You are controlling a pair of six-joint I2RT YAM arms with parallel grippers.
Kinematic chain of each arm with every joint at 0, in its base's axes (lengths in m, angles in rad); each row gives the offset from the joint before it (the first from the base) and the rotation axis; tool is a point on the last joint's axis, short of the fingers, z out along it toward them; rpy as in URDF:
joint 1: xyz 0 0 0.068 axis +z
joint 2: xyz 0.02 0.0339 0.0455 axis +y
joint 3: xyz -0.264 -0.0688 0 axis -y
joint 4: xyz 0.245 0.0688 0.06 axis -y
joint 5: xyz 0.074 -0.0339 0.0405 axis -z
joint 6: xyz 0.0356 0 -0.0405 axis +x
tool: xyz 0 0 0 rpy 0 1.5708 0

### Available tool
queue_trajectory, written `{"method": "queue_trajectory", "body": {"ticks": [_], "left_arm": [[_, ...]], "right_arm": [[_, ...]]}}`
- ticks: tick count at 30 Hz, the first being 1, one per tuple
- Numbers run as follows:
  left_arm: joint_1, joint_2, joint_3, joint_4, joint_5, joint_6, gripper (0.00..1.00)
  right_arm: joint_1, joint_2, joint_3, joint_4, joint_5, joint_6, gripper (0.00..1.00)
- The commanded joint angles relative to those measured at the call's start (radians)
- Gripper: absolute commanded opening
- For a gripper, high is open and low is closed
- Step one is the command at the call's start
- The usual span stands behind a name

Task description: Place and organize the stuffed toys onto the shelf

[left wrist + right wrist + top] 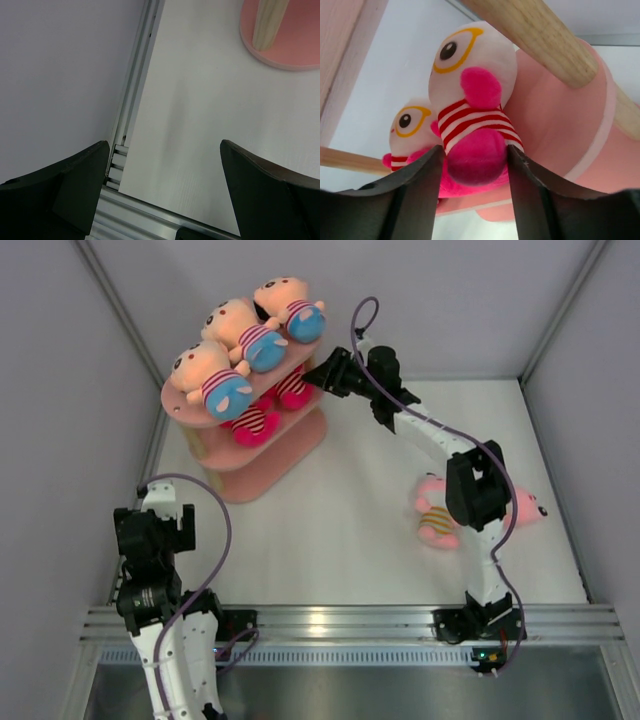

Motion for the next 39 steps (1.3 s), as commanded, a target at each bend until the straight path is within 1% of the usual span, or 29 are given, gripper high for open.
{"method": "queue_trajectory", "body": {"ticks": [1, 2, 5, 8, 9, 10, 11, 12, 13, 14, 15, 16, 18, 19, 21, 22, 26, 30, 35, 38, 39], "left_arm": [[-0.006, -0.008, -0.012, 0.052, 0.052, 0.029, 0.99], [-0.006, -0.007, -0.012, 0.052, 0.067, 0.045, 0.99], [-0.007, 0.021, 0.003, 0.049, 0.103, 0.055, 0.99], [-0.007, 0.068, 0.032, 0.047, 0.09, 0.053, 0.99], [-0.007, 0.1, 0.041, 0.046, 0.071, 0.053, 0.99], [-0.009, 0.12, 0.054, 0.043, 0.058, 0.055, 0.99], [-0.007, 0.142, 0.078, 0.029, 0.049, 0.058, 0.99], [-0.007, 0.189, 0.092, 0.02, 0.038, 0.058, 0.99], [-0.007, 0.212, 0.103, 0.009, 0.015, 0.058, 0.99], [-0.007, 0.251, 0.11, -0.003, 0.005, 0.055, 0.98], [-0.007, 0.262, 0.109, -0.008, -0.008, 0.055, 0.99], [-0.007, 0.274, 0.103, -0.006, -0.018, 0.056, 0.99], [-0.007, 0.288, 0.068, -0.008, -0.019, 0.061, 0.99], [-0.006, 0.292, 0.051, -0.008, -0.017, 0.068, 0.99], [-0.006, 0.3, 0.003, -0.005, -0.018, 0.081, 0.99], [-0.006, 0.305, -0.012, 0.0, -0.022, 0.084, 0.99], [-0.006, 0.323, -0.078, 0.026, -0.034, 0.101, 0.98], [-0.007, 0.314, -0.121, 0.058, -0.067, 0.088, 0.99], [-0.006, 0.28, -0.141, 0.076, -0.065, 0.079, 0.99], [-0.006, 0.26, -0.14, 0.075, -0.051, 0.084, 0.99], [-0.006, 0.256, -0.14, 0.075, -0.045, 0.087, 0.99]], "right_arm": [[0.011, -0.091, -0.011, -0.012, 0.018, -0.053, 0.55], [0.011, -0.106, -0.016, -0.044, 0.026, -0.091, 0.63], [0.009, -0.188, -0.046, -0.134, 0.059, -0.177, 0.7], [0.009, -0.312, -0.117, -0.217, 0.118, -0.26, 0.75], [0.011, -0.35, -0.141, -0.234, 0.166, -0.281, 0.76], [0.009, -0.431, -0.193, -0.288, 0.2, -0.325, 0.76], [0.009, -0.476, -0.223, -0.328, 0.239, -0.344, 0.77], [0.009, -0.52, -0.253, -0.419, 0.285, -0.364, 0.77], [0.011, -0.61, -0.325, -0.467, 0.39, -0.392, 0.77], [0.009, -0.655, -0.368, -0.543, 0.505, -0.399, 0.79], [0.011, -0.701, -0.416, -0.572, 0.506, -0.404, 0.8], [0.009, -0.79, -0.518, -0.595, 0.585, -0.407, 0.82], [0.008, -0.875, -0.626, -0.654, 0.659, -0.4, 0.85], [0.006, -0.951, -0.725, -0.676, 0.67, -0.369, 0.85], [0.006, -1.017, -0.822, -0.693, 0.643, -0.355, 0.86], [0.006, -1.066, -0.897, -0.722, 0.632, -0.341, 0.86], [0.008, -1.134, -1.02, -0.826, 0.63, -0.318, 0.86], [0.008, -1.199, -1.149, -0.853, 0.636, -0.263, 0.86], [0.008, -1.254, -1.218, -0.859, 0.659, -0.196, 0.86], [0.009, -1.268, -1.237, -0.862, 0.714, -0.192, 0.86], [0.011, -1.257, -1.243, -0.863, 0.755, -0.196, 0.86]]}}
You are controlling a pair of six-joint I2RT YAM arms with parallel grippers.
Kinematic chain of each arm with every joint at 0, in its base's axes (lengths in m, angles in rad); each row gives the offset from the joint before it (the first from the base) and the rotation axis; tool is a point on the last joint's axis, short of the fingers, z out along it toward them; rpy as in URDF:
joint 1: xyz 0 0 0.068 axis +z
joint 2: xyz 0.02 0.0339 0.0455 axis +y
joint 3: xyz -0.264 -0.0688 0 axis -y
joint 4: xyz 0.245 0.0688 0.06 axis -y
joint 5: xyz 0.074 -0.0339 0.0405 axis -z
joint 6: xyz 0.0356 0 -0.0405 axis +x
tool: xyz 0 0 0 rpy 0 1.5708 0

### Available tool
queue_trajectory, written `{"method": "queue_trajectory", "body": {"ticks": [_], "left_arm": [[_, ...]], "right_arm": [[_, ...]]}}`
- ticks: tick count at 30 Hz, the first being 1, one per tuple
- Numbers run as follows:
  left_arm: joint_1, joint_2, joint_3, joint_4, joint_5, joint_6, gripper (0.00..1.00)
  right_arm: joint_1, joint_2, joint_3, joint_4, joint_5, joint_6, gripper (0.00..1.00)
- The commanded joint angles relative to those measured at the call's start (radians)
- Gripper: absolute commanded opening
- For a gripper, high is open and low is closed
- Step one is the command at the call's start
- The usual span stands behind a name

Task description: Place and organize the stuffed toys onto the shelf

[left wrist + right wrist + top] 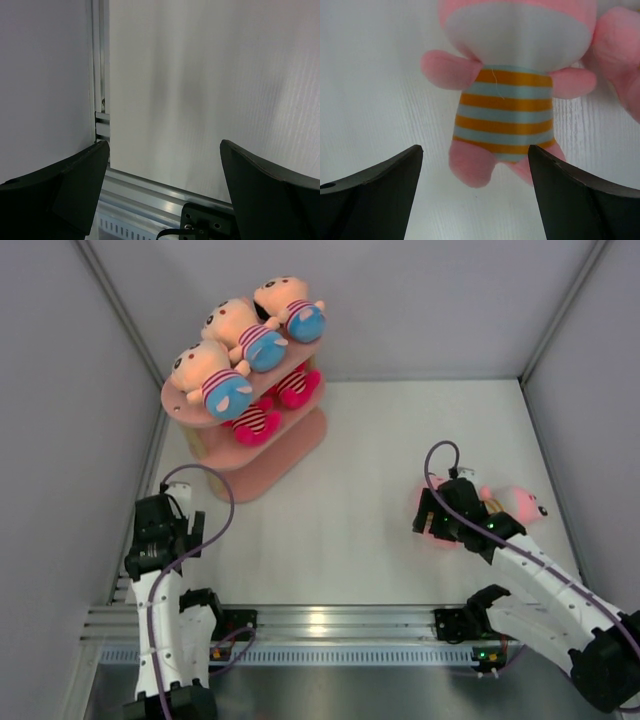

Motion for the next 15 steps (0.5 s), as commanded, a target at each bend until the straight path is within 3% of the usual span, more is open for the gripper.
{"method": "queue_trajectory", "body": {"ticks": [1, 6, 9, 10, 11, 12, 13, 15], "left_arm": [[0.0, -0.027, -0.003, 0.057, 0.01, 0.007, 0.98], [0.0, -0.035, -0.004, 0.057, 0.028, 0.016, 0.99], [0.0, -0.038, -0.003, 0.057, 0.033, 0.019, 0.99], [0.0, -0.04, -0.003, 0.057, 0.034, 0.021, 0.99], [0.0, -0.041, -0.003, 0.057, 0.036, 0.021, 0.99], [0.0, -0.044, -0.003, 0.057, 0.037, 0.021, 0.99], [0.0, -0.047, -0.003, 0.057, 0.037, 0.022, 0.99], [0.0, -0.049, -0.004, 0.057, 0.043, 0.024, 0.99]], "right_arm": [[0.011, 0.005, -0.01, -0.002, 0.119, 0.024, 0.86], [0.01, 0.187, 0.015, 0.018, 0.182, -0.012, 0.85], [0.011, 0.283, 0.04, 0.025, 0.178, -0.031, 0.76], [0.011, 0.29, 0.042, 0.03, 0.173, -0.036, 0.69], [0.011, 0.292, 0.042, 0.047, 0.168, -0.043, 0.47], [0.017, 0.275, 0.04, 0.056, 0.156, -0.062, 0.34], [0.026, 0.262, 0.042, 0.064, 0.153, -0.075, 0.12], [0.08, 0.211, 0.066, 0.077, 0.156, -0.129, 0.0]]}}
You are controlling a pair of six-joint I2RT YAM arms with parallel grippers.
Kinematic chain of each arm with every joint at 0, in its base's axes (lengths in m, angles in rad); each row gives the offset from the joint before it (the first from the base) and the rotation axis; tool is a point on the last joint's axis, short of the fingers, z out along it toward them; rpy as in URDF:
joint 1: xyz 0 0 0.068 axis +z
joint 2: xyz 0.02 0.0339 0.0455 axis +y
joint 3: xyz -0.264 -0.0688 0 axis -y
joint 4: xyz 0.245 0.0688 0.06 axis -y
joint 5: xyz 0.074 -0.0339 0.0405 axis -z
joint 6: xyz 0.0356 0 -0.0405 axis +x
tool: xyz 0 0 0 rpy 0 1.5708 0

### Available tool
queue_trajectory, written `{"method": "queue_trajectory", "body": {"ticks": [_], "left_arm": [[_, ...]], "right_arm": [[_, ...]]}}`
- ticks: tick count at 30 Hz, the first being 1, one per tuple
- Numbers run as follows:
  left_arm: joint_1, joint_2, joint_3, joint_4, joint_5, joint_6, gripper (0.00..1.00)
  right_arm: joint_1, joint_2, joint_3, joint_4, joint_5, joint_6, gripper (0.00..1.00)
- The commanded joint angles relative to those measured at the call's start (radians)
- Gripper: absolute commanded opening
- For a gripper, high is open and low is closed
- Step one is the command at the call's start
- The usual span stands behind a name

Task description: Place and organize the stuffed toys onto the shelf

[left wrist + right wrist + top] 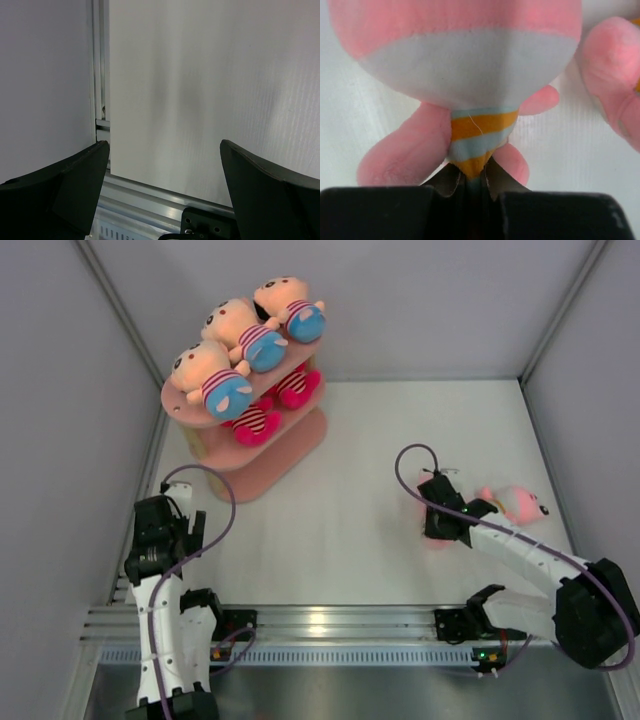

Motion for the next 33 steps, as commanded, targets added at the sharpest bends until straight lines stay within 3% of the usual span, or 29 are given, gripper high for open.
{"method": "queue_trajectory", "body": {"ticks": [1, 5, 9, 11, 14, 20, 24, 33], "left_arm": [[0.0, -0.016, -0.003, 0.047, 0.016, 0.009, 0.99], [0.0, -0.016, -0.003, 0.047, 0.016, 0.007, 0.99], [0.0, -0.016, -0.003, 0.047, 0.017, 0.006, 0.99], [-0.001, -0.013, -0.003, 0.047, 0.016, 0.007, 0.99], [0.0, -0.01, -0.003, 0.045, 0.017, 0.009, 0.99], [0.0, -0.005, -0.003, 0.047, 0.017, 0.007, 0.99], [-0.001, -0.001, -0.003, 0.047, 0.017, 0.006, 0.98], [-0.001, 0.007, -0.003, 0.045, 0.016, 0.004, 0.99]], "right_arm": [[0.088, -0.077, 0.06, 0.056, 0.003, -0.097, 0.0], [0.261, -0.109, 0.109, 0.165, 0.073, -0.252, 0.0], [0.441, 0.041, 0.214, 0.356, 0.15, -0.474, 0.0], [0.47, 0.127, 0.27, 0.409, 0.135, -0.522, 0.0], [0.495, 0.384, 0.502, 0.409, 0.077, -0.586, 0.0], [0.561, 0.691, 0.78, 0.435, 0.128, -0.633, 0.03], [0.598, 0.78, 0.833, 0.497, 0.159, -0.654, 0.11], [0.63, 0.886, 0.922, 0.484, 0.182, -0.665, 0.13]]}}
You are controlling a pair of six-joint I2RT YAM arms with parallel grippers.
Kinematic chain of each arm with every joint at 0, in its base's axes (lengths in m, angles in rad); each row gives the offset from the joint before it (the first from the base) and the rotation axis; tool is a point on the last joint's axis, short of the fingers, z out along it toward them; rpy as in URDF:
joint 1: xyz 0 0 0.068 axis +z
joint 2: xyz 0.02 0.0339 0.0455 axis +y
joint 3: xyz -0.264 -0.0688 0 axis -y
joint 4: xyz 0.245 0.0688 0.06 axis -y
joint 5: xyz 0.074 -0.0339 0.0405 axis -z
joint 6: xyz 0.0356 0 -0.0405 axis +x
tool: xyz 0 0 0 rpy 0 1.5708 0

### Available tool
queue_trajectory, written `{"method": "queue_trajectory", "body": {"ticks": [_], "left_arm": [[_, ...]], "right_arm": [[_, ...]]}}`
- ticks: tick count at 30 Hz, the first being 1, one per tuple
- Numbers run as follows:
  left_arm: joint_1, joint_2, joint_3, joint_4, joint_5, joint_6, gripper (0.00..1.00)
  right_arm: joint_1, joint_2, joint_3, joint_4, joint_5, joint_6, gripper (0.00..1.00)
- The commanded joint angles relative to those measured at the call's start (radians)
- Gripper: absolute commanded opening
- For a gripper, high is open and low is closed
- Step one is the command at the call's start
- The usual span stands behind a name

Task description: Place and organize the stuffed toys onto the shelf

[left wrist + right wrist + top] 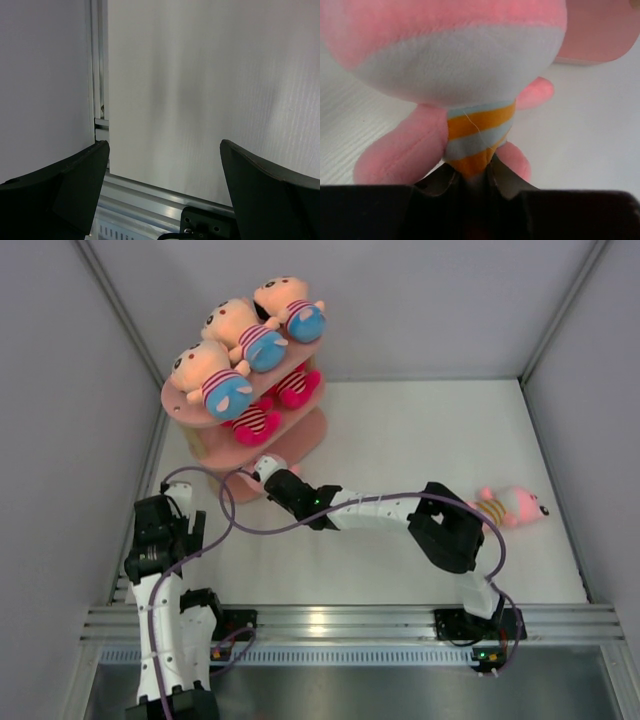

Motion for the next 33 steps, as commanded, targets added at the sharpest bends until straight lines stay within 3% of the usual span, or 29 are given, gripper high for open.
{"method": "queue_trajectory", "body": {"ticks": [1, 3, 4, 6, 12, 16, 19, 22, 25, 28, 33], "left_arm": [[0.0, 0.001, -0.003, 0.046, 0.013, 0.004, 0.99], [0.0, 0.002, -0.003, 0.046, 0.013, 0.005, 0.98], [0.0, 0.005, -0.001, 0.046, 0.01, 0.004, 0.99], [0.0, 0.005, -0.003, 0.046, 0.008, 0.001, 0.99], [0.0, 0.002, -0.003, 0.046, 0.013, 0.005, 0.99], [0.0, -0.002, -0.004, 0.046, 0.011, 0.005, 0.99], [0.0, -0.005, -0.003, 0.046, 0.01, 0.002, 0.99], [0.0, -0.01, -0.003, 0.046, 0.011, 0.002, 0.99], [0.0, -0.012, -0.003, 0.046, 0.011, 0.002, 0.99], [0.0, -0.016, -0.004, 0.045, 0.013, 0.005, 0.99], [-0.001, -0.016, -0.003, 0.046, 0.014, 0.005, 0.99]], "right_arm": [[0.021, 0.001, 0.065, 0.068, 0.059, -0.01, 0.23], [0.02, 0.01, 0.091, 0.085, 0.064, 0.02, 0.38], [0.021, 0.016, 0.104, 0.087, 0.06, 0.028, 0.5], [0.021, 0.03, 0.131, 0.082, 0.035, 0.059, 0.61], [0.024, -0.07, 0.024, 0.13, 0.0, 0.132, 0.74], [0.024, -0.188, -0.083, 0.15, -0.016, 0.195, 0.76], [0.016, -0.295, -0.19, 0.137, 0.006, 0.357, 0.77], [-0.023, -0.41, -0.39, 0.215, -0.121, 0.728, 0.74], [-0.092, -0.486, -0.59, 0.393, -0.201, 0.983, 0.67], [-0.149, -0.473, -0.661, 0.534, -0.293, 1.048, 0.64], [-0.149, -0.368, -0.616, 0.608, -0.375, 1.042, 0.64]]}}
